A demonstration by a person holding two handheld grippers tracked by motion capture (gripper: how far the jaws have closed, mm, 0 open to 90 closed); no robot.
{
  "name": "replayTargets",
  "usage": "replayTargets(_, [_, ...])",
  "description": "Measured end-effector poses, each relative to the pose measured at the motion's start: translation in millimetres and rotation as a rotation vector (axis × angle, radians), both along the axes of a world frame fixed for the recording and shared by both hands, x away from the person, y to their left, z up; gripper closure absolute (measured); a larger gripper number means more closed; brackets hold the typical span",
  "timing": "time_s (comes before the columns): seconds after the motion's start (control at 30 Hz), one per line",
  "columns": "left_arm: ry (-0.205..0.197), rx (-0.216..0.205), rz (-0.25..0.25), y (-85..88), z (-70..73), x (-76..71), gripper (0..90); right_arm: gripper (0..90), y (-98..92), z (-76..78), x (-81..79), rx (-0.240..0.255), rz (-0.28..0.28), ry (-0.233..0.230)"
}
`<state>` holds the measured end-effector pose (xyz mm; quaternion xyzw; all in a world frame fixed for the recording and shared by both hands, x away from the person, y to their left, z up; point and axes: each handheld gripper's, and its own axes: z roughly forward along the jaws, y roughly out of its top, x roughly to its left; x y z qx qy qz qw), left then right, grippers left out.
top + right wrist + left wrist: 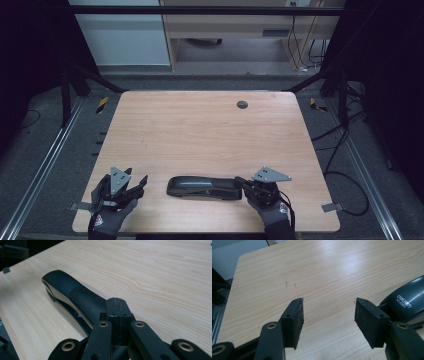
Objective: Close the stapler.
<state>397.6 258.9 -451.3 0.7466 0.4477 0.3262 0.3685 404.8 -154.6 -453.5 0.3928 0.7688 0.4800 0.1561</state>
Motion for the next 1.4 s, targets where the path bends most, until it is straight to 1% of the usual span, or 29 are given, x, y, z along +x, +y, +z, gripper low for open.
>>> replayTargets(0.1, [0.004,0.003,0.007,0.9,-1.8,1.3,40.3,90.0,-0.2,0.0,0.2,0.004,-0.001,0.004])
replayTargets(0.2, [0.006,0.001,0.009,1.5,-2.8,2.0,40.3,90.0,-0.2,-0.5,-0.2,0.005,0.002,-0.002])
replayTargets(0.4, [0.011,0.003,0.014,2.5,-4.3,3.2,40.4,90.0,1.4,-1.1,-2.2,-0.009,-0.008,-0.021])
replayTargets(0.53, [0.009,0.002,0.014,2.5,-4.3,3.0,40.4,90.0,2.3,-1.5,-3.0,-0.016,-0.013,-0.019])
replayTargets(0.57, [0.009,0.002,0.013,2.5,-4.3,3.0,40.4,90.0,3.7,-3.0,-3.0,-0.029,-0.019,-0.015])
replayTargets(0.6, [0.008,0.003,0.013,2.6,-4.2,3.0,40.4,90.0,2.6,-3.7,-3.9,-0.014,-0.022,-0.021])
replayTargets(0.67, [0.007,0.001,0.014,2.7,-4.3,3.0,40.4,90.0,2.8,-3.6,-4.0,-0.016,-0.022,-0.023])
replayTargets(0.7, [0.006,0.001,0.014,3.0,-4.4,3.4,40.4,90.0,2.9,-2.0,-2.6,-0.022,-0.015,-0.014])
replayTargets(0.73, [0.007,-0.001,0.014,3.2,-4.5,3.6,40.3,90.0,2.1,-1.8,-2.1,-0.021,-0.009,-0.017])
replayTargets(0.77, [0.007,-0.001,0.014,3.2,-4.5,3.6,40.1,90.0,1.9,-1.4,-2.2,-0.009,-0.011,-0.013])
replayTargets(0.87, [0.010,-0.004,0.012,4.1,-4.8,4.3,40.0,89.9,0.1,1.7,-2.0,0.014,0.000,-0.024])
replayTargets(0.9, [0.012,-0.005,0.009,4.2,-5.0,4.5,39.8,88.1,0.3,3.4,-2.4,0.020,-0.002,-0.031])
replayTargets(0.93, [0.017,-0.005,0.000,3.8,-5.4,4.9,39.4,86.5,0.0,6.0,-2.7,0.030,-0.001,-0.047])
replayTargets(1.03, [0.021,-0.003,-0.005,3.1,-5.9,5.1,38.8,85.1,-0.7,7.2,-2.5,0.043,0.000,-0.048])
replayTargets(1.07, [0.027,-0.001,-0.010,2.7,-6.9,5.7,38.6,82.3,-1.6,9.6,-2.4,0.067,0.010,-0.059])
replayTargets(1.1, [0.027,-0.001,-0.010,2.7,-6.9,5.7,38.5,82.3,-1.6,9.6,-2.4,0.067,0.010,-0.059])
replayTargets(1.13, [0.033,0.002,-0.011,2.9,-7.9,6.5,38.3,79.8,-1.4,11.9,-2.2,0.050,0.008,-0.049])
replayTargets(1.17, [0.033,0.002,-0.011,2.9,-7.9,6.5,38.2,78.5,-2.0,11.8,-1.6,0.047,0.006,-0.056])
replayTargets(1.2, [0.043,0.001,-0.012,3.0,-9.5,7.7,37.9,76.4,-3.5,11.8,-0.8,0.054,-0.001,-0.056])
replayTargets(1.23, [0.043,0.001,-0.012,3.0,-9.5,7.7,37.8,76.4,-3.5,11.8,-0.8,0.054,-0.001,-0.056])
replayTargets(1.27, [0.048,0.001,-0.013,3.0,-10.1,8.1,37.4,71.4,-8.7,12.7,0.9,0.056,-0.019,-0.070])
replayTargets(1.3, [0.051,0.001,-0.014,3.0,-10.7,8.5,37.4,71.4,-8.7,12.7,0.9,0.056,-0.019,-0.070])
replayTargets(1.33, [0.055,0.002,-0.016,2.9,-11.4,8.9,37.2,67.6,-12.4,13.2,1.9,0.058,-0.028,-0.079])
replayTargets(1.37, [0.060,0.003,-0.019,2.9,-12.0,9.4,36.8,61.8,-16.5,13.4,3.2,0.057,-0.044,-0.095])
replayTargets(1.4, [0.074,0.005,-0.026,2.9,-13.6,10.8,35.6,53.1,-26.9,12.5,6.0,0.043,-0.081,-0.113])
